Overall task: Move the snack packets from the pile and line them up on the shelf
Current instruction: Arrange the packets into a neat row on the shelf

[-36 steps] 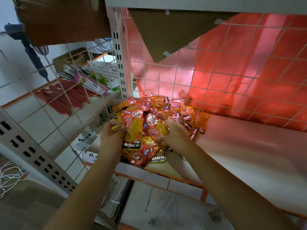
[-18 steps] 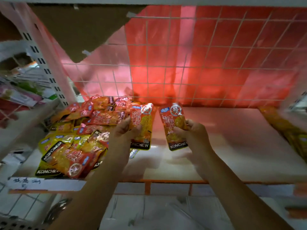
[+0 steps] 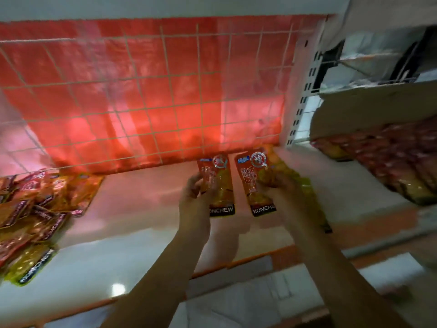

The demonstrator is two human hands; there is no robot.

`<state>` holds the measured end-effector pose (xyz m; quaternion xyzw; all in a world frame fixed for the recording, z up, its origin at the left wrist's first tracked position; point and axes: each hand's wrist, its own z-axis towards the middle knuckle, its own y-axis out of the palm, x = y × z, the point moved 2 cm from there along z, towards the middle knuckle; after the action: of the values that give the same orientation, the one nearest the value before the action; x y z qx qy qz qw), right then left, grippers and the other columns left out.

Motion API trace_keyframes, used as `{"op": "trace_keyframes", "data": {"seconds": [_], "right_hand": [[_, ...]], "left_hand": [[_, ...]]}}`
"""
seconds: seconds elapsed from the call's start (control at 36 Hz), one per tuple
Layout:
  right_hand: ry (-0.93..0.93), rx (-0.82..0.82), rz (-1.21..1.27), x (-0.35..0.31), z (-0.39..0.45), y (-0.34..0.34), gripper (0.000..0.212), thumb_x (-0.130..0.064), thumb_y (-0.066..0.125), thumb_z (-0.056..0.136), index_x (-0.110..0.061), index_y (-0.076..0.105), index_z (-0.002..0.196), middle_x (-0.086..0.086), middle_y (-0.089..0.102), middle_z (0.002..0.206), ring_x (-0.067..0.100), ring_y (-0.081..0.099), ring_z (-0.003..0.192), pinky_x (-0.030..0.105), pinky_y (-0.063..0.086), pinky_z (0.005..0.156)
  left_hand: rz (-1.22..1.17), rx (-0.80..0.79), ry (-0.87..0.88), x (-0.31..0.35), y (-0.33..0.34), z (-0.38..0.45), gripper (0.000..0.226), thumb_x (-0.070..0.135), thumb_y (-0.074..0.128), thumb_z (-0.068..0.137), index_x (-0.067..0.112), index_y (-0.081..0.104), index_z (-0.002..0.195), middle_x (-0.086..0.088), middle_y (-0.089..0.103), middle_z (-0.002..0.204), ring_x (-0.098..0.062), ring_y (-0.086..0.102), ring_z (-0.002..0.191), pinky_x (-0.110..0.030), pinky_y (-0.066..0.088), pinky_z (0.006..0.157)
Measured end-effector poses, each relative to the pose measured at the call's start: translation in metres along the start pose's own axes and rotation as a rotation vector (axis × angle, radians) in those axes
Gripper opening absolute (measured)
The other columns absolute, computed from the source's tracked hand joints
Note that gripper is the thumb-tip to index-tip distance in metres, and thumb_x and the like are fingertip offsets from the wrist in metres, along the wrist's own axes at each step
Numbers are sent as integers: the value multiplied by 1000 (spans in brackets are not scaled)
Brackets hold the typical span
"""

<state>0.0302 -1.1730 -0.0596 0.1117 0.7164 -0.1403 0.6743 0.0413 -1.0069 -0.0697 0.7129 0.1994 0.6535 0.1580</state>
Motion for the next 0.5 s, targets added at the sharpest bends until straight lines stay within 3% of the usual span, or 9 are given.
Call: {"op": "trace_keyframes", "data": {"seconds": [0.06, 0.11, 0.19, 0.31, 0.42, 0.5], "right_hand": [[-53, 48, 0, -1, 9, -34, 32, 10, 66, 74, -18, 63, 90, 3, 67, 84, 15, 66, 73, 25, 56, 67], [-107, 123, -34, 2, 20, -69, 37, 10, 67, 73, -20, 62, 94, -3, 65, 84, 16, 64, 75, 26, 56, 68], [-137, 201, -156, 7, 37, -119, 50, 1, 69, 76, -23, 56, 119, -7, 62, 92, 9, 59, 82, 23, 51, 71], [-162, 239, -244, 12, 60, -176, 61, 0, 66, 76, -31, 50, 127, -6, 63, 103, 17, 60, 100, 35, 50, 85], [-180, 266, -360, 10, 86, -210, 63, 8, 57, 80, -17, 45, 137, 6, 56, 126, 21, 51, 117, 13, 35, 78], [-231, 237, -449, 9, 106, -221, 60, 6, 59, 81, -14, 47, 137, 10, 55, 129, 19, 51, 112, 10, 33, 78]], "left_hand": [[7, -14, 0, -17, 33, 0, 38, -18, 50, 81, 18, 57, 93, -3, 65, 82, -21, 61, 71, -32, 51, 63], [0, -33, -9, -32, 63, -1, 38, -17, 53, 76, 17, 55, 91, 3, 67, 71, -18, 62, 64, -31, 50, 64], [12, -55, -21, -52, 103, -4, 40, -14, 51, 62, 15, 55, 89, 4, 64, 61, -12, 59, 55, -18, 48, 49], [-21, -59, -88, -75, 142, -10, 40, -21, 44, 71, 9, 58, 93, -8, 61, 74, -16, 61, 56, -20, 49, 49], [3, -62, -154, -92, 167, -11, 41, -2, 52, 58, 17, 65, 92, -10, 66, 81, -30, 61, 75, -37, 49, 67], [47, -40, -134, -100, 182, -9, 40, -13, 47, 76, 11, 59, 106, -11, 63, 87, -30, 58, 82, -36, 46, 70]]}}
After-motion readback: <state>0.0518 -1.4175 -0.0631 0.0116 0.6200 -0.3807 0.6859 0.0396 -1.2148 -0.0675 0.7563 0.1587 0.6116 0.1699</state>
